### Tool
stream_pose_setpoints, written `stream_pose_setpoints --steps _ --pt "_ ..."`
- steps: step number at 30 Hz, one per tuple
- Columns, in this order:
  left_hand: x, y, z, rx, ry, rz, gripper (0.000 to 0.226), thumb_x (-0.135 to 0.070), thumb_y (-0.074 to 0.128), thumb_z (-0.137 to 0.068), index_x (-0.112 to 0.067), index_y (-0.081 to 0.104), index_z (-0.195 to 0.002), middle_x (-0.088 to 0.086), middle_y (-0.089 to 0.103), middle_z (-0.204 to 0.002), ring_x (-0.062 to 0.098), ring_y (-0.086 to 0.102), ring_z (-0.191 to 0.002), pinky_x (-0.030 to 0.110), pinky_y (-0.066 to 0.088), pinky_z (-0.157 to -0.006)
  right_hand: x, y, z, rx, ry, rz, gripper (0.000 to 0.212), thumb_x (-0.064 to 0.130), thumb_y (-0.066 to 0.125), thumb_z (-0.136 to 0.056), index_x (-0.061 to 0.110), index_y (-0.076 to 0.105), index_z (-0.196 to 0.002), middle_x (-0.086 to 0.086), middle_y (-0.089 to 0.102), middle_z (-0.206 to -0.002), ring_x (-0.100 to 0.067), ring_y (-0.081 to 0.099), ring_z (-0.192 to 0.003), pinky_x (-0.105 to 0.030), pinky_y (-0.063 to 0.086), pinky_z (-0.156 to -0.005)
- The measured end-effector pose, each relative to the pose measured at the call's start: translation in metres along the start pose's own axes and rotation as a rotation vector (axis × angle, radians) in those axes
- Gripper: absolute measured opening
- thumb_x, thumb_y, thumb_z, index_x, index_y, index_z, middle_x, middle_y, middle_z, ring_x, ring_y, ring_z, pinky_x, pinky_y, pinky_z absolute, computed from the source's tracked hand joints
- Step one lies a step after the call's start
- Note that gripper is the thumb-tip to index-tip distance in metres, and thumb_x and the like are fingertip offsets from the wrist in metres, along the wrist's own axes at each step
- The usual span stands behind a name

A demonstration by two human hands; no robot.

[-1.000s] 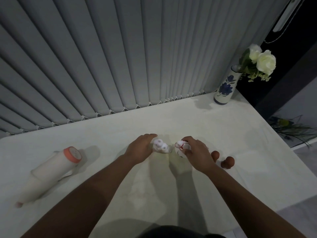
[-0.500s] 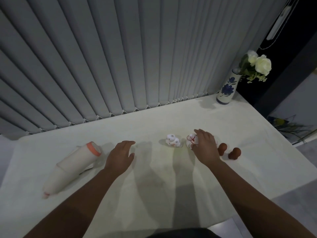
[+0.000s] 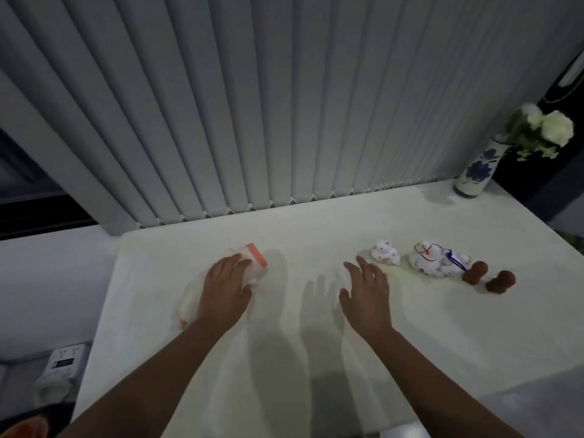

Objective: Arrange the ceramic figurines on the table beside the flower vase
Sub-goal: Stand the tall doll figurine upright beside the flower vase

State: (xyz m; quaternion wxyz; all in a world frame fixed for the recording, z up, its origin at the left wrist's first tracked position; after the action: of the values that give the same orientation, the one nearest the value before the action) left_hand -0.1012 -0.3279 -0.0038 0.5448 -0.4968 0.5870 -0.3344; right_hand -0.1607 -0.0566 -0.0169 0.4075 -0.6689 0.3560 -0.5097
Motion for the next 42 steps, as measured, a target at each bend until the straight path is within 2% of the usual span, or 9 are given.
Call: stream_pose_setpoints --steps 4,10,14,18,21,25,30,35,42 --pt "0.041 -0.012 0.019 0.049 -0.064 -0.041 0.051 -0.021 0.065 -0.072 -0.013 0.053 -0.121 0.013 0.057 -0.128 0.036 0.052 -0.116 0.046 0.042 -0.099 0.045 0.025 0.012 0.064 -0.052 -0.023 0.054 0.014 0.064 -0.081 0.016 0.048 -0.133 -0.012 0.038 -0.149 -0.037 0.031 -0.136 -0.052 0.022 -0.114" --pt "0.090 -0.024 0.041 0.096 -0.173 -0.010 0.063 -0.046 0.046 -0.075 -0.016 0.047 -0.130 0.010 0.050 -0.137 0.033 0.043 -0.127 0.046 0.038 -0.105 0.099 0.047 0.018 0.117 -0.149 -0.052 0.056 0.022 0.064 -0.083 0.017 0.045 -0.135 -0.011 0.034 -0.152 -0.037 0.031 -0.136 -0.048 0.025 -0.114" --pt "0.101 -0.023 0.050 0.137 -0.175 0.058 0.068 -0.040 0.067 -0.077 -0.014 0.041 -0.135 0.008 0.049 -0.137 0.030 0.043 -0.126 0.042 0.040 -0.102 0.138 0.061 0.019 0.164 -0.236 -0.027 0.063 0.026 0.064 -0.082 0.021 0.038 -0.139 -0.009 0.028 -0.155 -0.036 0.029 -0.136 -0.047 0.025 -0.113" --pt "0.105 -0.015 0.058 0.207 -0.161 0.106 0.078 -0.040 0.070 -0.076 -0.017 0.033 -0.140 0.005 0.044 -0.141 0.027 0.041 -0.127 0.039 0.039 -0.103 0.173 0.078 0.020 0.184 -0.345 0.025 0.073 0.024 0.072 -0.071 0.023 0.041 -0.137 -0.012 0.034 -0.152 -0.040 0.040 -0.130 -0.050 0.034 -0.109" --pt "0.111 -0.007 0.064 0.250 -0.185 0.168 0.080 -0.038 0.072 -0.075 -0.021 0.030 -0.141 0.003 0.041 -0.142 0.026 0.041 -0.126 0.039 0.041 -0.102 0.192 0.089 0.023 0.212 -0.374 0.024 0.082 0.019 0.072 -0.070 0.026 0.032 -0.142 -0.012 0.030 -0.154 -0.039 0.038 -0.133 -0.050 0.033 -0.109" --pt "0.116 0.000 0.066 0.282 -0.214 0.228 0.083 -0.036 0.073 -0.075 -0.027 0.025 -0.142 0.001 0.040 -0.144 0.024 0.045 -0.124 0.041 0.045 -0.097 0.203 0.109 0.024 0.255 -0.394 0.030 0.085 0.015 0.070 -0.070 0.028 0.028 -0.143 -0.013 0.025 -0.156 -0.040 0.035 -0.135 -0.053 0.033 -0.110" --pt "0.122 0.005 0.058 0.287 -0.239 0.277 0.088 -0.035 0.074 -0.074 -0.021 0.022 -0.144 0.006 0.039 -0.147 0.027 0.045 -0.127 0.043 0.045 -0.099 0.210 0.123 0.018 0.257 -0.425 0.113 0.092 0.026 0.078 -0.062 0.027 0.032 -0.142 -0.013 0.030 -0.154 -0.040 0.040 -0.132 -0.055 0.038 -0.105" --pt "0.127 0.007 0.055 0.242 -0.273 0.317 0.088 -0.036 0.074 -0.074 -0.018 0.023 -0.144 0.009 0.040 -0.146 0.028 0.046 -0.127 0.043 0.045 -0.100 0.218 0.132 0.010 0.241 -0.453 0.174 0.100 0.032 0.082 -0.060 0.026 0.027 -0.144 -0.013 0.027 -0.155 -0.040 0.037 -0.135 -0.058 0.036 -0.103" --pt "0.126 0.001 0.043 0.215 -0.334 0.379 0.087 -0.037 0.078 -0.068 -0.021 0.031 -0.140 0.009 0.051 -0.132 0.028 0.053 -0.114 0.040 0.049 -0.091 0.219 0.134 0.003 0.215 -0.450 0.149 0.105 0.034 0.080 -0.063 0.027 0.018 -0.148 -0.012 0.021 -0.157 -0.040 0.033 -0.137 -0.058 0.030 -0.107"
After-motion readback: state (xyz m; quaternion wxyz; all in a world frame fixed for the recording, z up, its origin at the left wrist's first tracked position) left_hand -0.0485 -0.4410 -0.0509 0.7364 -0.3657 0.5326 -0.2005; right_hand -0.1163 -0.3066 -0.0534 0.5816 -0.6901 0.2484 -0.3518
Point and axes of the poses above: each hand's wrist, its own z-axis away from the middle knuckle, its own y-axis out of the palm, x = y × z, the point moved 10 cm from there along -z, towards the middle knuckle
